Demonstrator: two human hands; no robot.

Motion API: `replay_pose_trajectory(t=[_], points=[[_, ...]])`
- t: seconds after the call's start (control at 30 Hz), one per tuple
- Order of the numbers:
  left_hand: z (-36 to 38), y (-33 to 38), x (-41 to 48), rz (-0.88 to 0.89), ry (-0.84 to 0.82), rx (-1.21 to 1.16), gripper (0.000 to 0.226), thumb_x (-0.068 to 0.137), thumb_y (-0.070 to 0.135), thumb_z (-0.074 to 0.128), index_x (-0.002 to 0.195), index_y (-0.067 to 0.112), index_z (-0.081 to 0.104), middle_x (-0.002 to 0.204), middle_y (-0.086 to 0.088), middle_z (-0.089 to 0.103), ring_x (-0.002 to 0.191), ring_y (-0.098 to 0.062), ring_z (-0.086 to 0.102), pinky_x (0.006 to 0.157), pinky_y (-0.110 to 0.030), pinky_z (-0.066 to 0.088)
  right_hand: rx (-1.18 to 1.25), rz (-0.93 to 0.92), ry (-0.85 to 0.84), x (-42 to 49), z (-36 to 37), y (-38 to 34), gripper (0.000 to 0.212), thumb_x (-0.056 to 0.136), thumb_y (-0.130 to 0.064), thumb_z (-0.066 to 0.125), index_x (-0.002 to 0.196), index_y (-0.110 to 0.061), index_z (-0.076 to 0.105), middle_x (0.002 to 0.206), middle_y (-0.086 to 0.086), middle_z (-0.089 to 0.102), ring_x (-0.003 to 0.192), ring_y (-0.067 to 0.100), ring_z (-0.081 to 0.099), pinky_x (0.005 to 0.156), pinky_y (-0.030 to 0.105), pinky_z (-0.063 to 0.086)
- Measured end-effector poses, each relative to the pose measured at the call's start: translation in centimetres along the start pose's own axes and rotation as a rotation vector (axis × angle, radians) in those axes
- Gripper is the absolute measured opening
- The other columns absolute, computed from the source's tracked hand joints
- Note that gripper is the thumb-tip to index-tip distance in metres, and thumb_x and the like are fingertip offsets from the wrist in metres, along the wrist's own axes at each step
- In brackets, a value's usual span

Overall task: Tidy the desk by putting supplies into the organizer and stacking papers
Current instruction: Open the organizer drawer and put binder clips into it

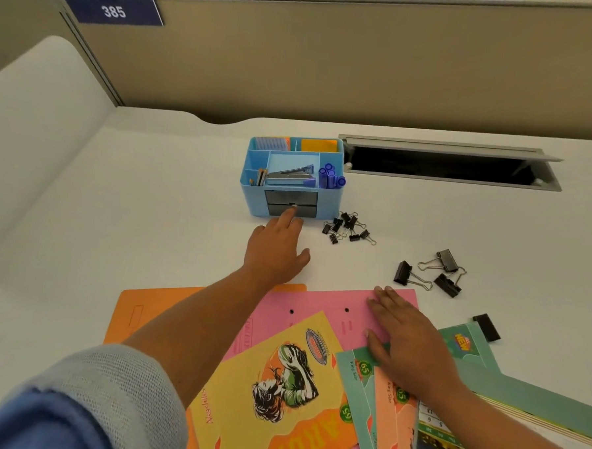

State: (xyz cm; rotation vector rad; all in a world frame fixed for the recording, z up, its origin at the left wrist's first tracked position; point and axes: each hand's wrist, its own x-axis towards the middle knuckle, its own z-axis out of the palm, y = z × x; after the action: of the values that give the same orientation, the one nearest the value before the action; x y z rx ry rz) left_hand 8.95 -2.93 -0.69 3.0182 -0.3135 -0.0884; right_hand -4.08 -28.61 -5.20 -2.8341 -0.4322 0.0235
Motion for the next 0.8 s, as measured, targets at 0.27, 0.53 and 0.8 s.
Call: replay_pose_trajectory(t=[0.27,0.53,0.8], points=[[0.5,0.2,0.7,-0.025,-0.017,-0.032,0.056,0.093,0.05,0.051,0.139,0.018,0.044,0.162,-0.002,0.016,0.136,-0.024,0.038,0.103,-0.044,0.041,-0.014,0.001,0.007,0.1,0.1,0.1,0.064,0.093,-0.057,0.033,0.146,-0.022,0.04,0.153,-0.005,0.033,0.142,0.007,0.021,0.114,0.032,0.017],[0.9,-0.2,1.0,-0.045,-0.021,-0.087,0.051,0.092,0.048,0.054,0.133,0.018,0.049,0.161,0.0,0.019,0.131,-0.024,0.044,0.099,-0.042,0.045,-0.021,-0.002,0.0,0.1,0.3,0.1,0.064,0.093,-0.057,0.032,0.147,-0.023,0.039,0.154,-0.005,0.032,0.142,0.007,0.021,0.115,0.032,0.017],[1.2,-0.1,-0.9,-0.038,0.035,-0.162,0.039,0.091,0.046,0.056,0.12,0.02,0.056,0.159,0.003,0.024,0.125,-0.021,0.05,0.093,-0.037,0.049,-0.026,0.004,0.009,0.1,0.1,0.0,0.063,0.093,-0.056,0.035,0.145,-0.023,0.043,0.152,-0.004,0.037,0.141,0.008,0.026,0.113,0.032,0.02]])
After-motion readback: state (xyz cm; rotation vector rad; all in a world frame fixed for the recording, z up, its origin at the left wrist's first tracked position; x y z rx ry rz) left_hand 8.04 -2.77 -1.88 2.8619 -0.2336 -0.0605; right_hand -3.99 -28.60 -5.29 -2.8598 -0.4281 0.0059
